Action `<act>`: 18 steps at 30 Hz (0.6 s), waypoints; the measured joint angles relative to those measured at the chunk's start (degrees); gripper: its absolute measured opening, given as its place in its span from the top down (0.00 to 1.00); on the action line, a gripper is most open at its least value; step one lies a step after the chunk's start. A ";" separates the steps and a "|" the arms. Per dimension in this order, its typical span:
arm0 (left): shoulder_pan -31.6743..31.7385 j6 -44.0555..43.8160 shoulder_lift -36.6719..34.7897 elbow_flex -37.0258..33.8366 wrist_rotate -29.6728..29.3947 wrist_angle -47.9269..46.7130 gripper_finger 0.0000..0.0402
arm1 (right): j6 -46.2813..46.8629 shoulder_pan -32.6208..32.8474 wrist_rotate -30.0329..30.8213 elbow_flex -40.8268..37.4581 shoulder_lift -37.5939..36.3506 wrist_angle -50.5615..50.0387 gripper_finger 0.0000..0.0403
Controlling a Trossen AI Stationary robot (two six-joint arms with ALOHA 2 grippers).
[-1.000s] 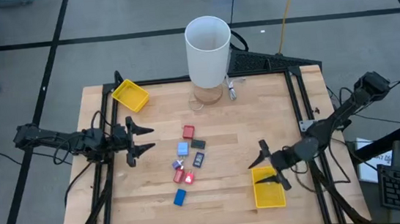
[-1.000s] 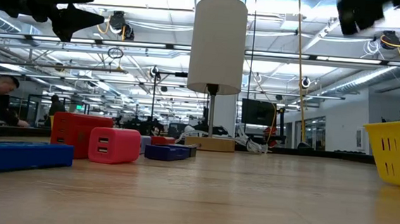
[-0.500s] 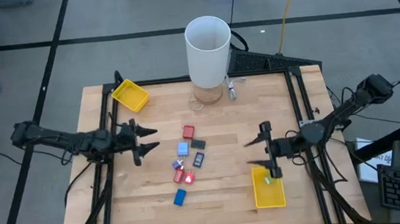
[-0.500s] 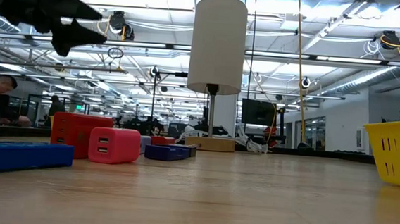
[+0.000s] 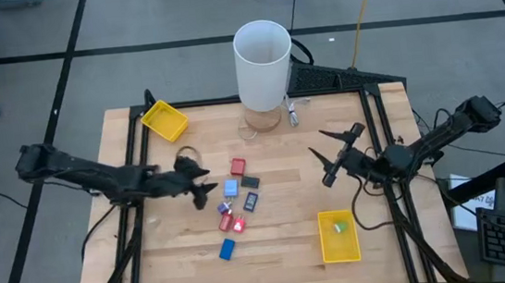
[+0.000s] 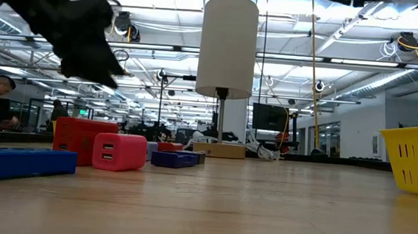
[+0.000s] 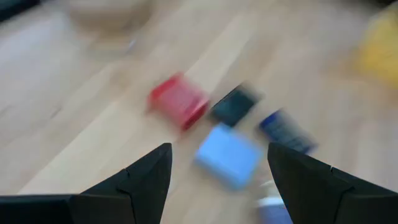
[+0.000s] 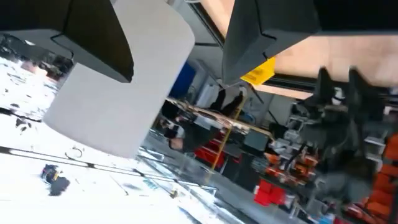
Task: Pick & Place Office items
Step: Put the top red charger adapter into the bottom yellow bin
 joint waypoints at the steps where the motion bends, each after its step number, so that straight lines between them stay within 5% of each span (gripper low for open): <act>1: 0.86 -0.77 3.00 2.21 0.06 -2.66 0.33 | 0.81 0.00 0.01 0.00 -0.15 0.01 0.40; 12: 14.04 -10.69 23.98 15.23 9.22 -4.64 0.29 | 8.91 1.23 8.95 0.00 -1.20 -2.20 0.31; 18: 15.21 -16.24 32.70 20.01 13.12 -3.17 0.23 | 11.75 1.64 12.13 -0.02 -1.20 -5.12 0.30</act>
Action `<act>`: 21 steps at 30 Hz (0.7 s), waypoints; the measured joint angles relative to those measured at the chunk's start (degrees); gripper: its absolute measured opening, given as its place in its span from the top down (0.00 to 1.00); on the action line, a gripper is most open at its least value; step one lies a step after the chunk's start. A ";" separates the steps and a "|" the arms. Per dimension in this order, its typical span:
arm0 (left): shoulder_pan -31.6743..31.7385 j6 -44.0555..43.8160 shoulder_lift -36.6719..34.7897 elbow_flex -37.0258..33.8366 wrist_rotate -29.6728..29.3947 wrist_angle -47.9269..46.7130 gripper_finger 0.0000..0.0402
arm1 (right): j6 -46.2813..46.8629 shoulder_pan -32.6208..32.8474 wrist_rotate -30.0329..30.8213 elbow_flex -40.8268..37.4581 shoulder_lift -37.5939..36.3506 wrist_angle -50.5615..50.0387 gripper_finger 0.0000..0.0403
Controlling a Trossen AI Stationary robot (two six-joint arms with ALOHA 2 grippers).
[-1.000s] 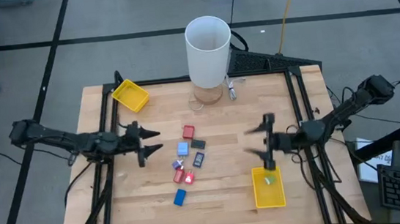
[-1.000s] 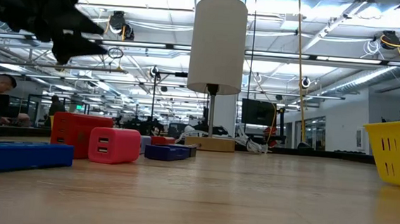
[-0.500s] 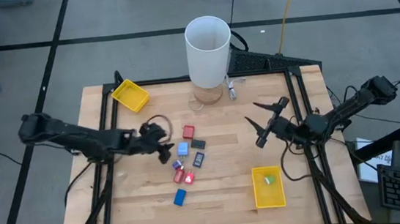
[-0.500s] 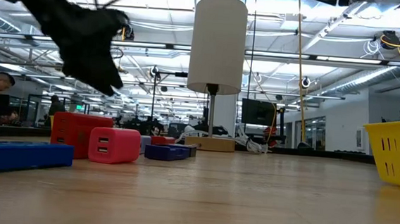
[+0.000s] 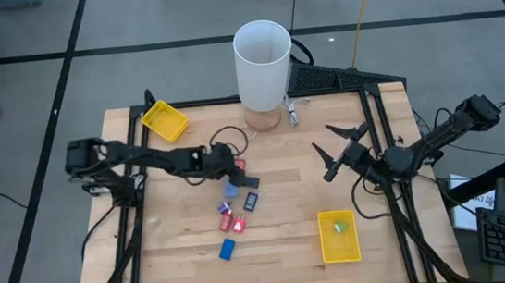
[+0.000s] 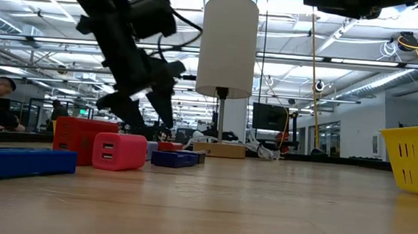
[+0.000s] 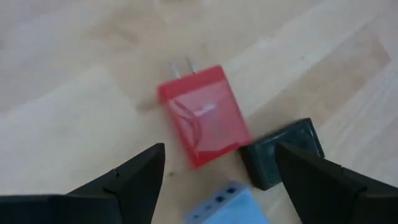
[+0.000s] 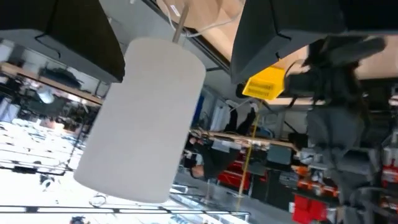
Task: Pick & Place Office items
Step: Put the top red charger adapter into the bottom yellow bin
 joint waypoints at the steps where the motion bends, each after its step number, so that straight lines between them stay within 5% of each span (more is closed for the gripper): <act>1: -0.13 -0.27 1.38 1.10 0.02 -0.02 0.23 | 0.00 0.00 0.14 0.00 0.00 -0.02 0.30; 12: 1.15 -0.24 15.64 19.43 -6.95 -20.59 0.22 | -1.56 0.00 0.09 0.00 0.02 -0.50 0.31; 21: 1.73 1.36 21.48 22.37 -8.10 -19.56 0.22 | -2.07 0.00 0.05 0.00 0.02 -0.06 0.31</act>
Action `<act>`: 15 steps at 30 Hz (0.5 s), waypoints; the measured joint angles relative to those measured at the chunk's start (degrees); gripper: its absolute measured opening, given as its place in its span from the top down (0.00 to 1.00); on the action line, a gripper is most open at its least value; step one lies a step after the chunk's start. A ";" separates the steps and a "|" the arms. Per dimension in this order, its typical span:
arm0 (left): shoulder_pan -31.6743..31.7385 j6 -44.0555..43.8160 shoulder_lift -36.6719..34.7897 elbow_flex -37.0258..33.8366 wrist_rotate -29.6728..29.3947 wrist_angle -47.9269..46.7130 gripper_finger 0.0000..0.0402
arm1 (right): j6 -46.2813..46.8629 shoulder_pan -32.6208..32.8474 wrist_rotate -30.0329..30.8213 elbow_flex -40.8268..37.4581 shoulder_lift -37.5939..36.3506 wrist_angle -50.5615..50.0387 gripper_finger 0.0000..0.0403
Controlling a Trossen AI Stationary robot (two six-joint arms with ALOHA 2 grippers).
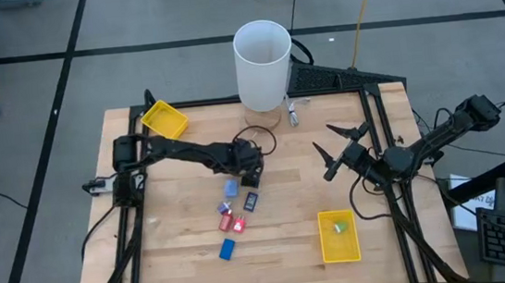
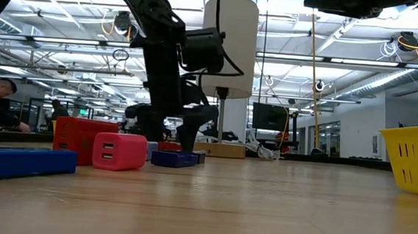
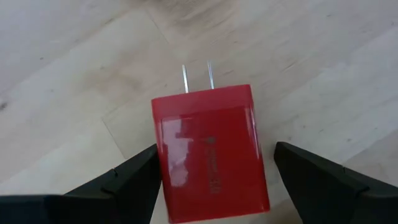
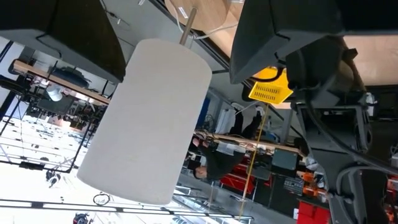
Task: Pick & Place Office items
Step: Put the top red charger adapter into the bottom yellow bin
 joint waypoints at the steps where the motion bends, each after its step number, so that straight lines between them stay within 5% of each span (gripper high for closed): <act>1: 0.00 0.05 0.00 -0.11 -0.01 -0.16 0.22 | -0.01 0.00 -0.10 0.00 0.00 -0.01 0.31; 9: 0.00 -1.45 -0.60 -0.37 0.39 -4.95 0.23 | -1.17 0.00 -0.41 0.00 0.00 0.00 0.33; 15: 0.44 -0.97 -0.67 -0.49 0.43 -4.83 0.34 | -2.39 0.00 -0.41 0.00 0.00 -0.39 0.33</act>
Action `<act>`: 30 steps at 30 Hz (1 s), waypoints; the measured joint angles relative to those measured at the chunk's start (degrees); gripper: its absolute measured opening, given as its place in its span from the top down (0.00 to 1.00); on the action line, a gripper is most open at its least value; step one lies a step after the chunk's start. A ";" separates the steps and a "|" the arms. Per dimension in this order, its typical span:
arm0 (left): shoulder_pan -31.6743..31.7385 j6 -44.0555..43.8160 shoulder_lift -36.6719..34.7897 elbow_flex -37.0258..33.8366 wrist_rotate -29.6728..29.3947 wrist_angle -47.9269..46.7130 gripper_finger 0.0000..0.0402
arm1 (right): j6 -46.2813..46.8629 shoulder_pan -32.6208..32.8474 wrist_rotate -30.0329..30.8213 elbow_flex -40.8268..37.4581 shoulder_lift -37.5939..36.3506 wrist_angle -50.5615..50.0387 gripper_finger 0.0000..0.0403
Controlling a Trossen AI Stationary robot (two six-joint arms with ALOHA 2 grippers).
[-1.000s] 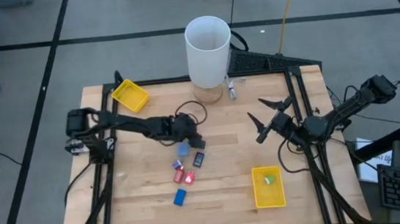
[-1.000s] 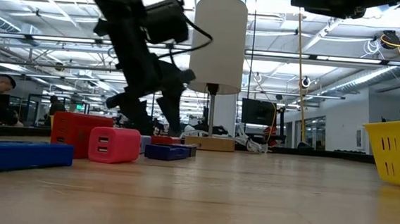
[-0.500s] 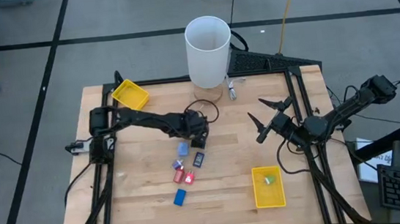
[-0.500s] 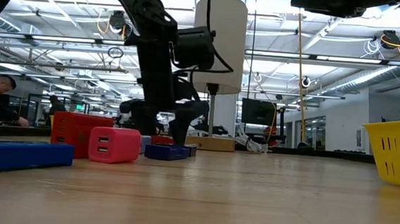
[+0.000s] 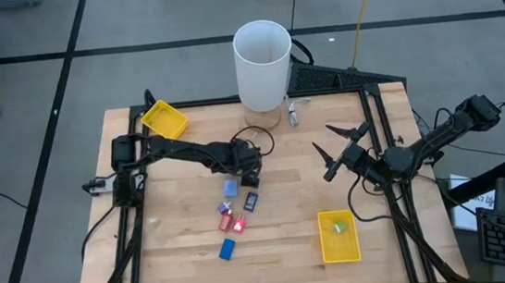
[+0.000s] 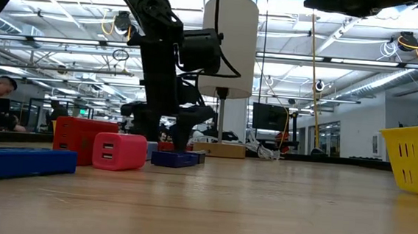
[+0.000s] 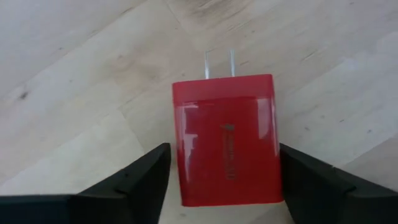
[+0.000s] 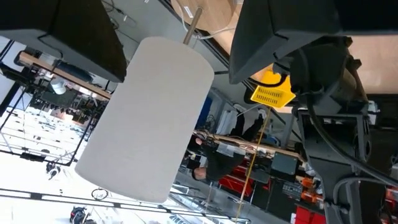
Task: Pick & Place Office items
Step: Put the top red charger adapter into the bottom yellow bin
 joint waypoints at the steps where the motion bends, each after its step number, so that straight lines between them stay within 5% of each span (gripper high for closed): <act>1: 0.04 0.95 0.00 -0.07 -0.01 0.88 0.37 | 0.21 0.00 -0.01 0.00 0.00 -0.01 0.33; 6: 0.15 8.28 0.04 -0.17 -0.53 6.24 0.47 | -0.78 -0.50 -0.06 0.00 0.00 1.28 0.33; 15: -1.02 13.25 -2.33 -0.42 0.11 4.03 0.44 | -0.44 -1.97 -0.04 0.00 0.00 0.70 0.33; 22: -4.51 17.33 -10.91 -0.36 4.73 1.87 0.48 | -0.56 -1.99 -0.06 0.00 0.02 -0.67 0.33; 30: -10.27 21.39 -21.11 -4.83 3.67 8.18 0.47 | -0.17 -1.74 -0.04 0.00 1.24 -1.15 0.33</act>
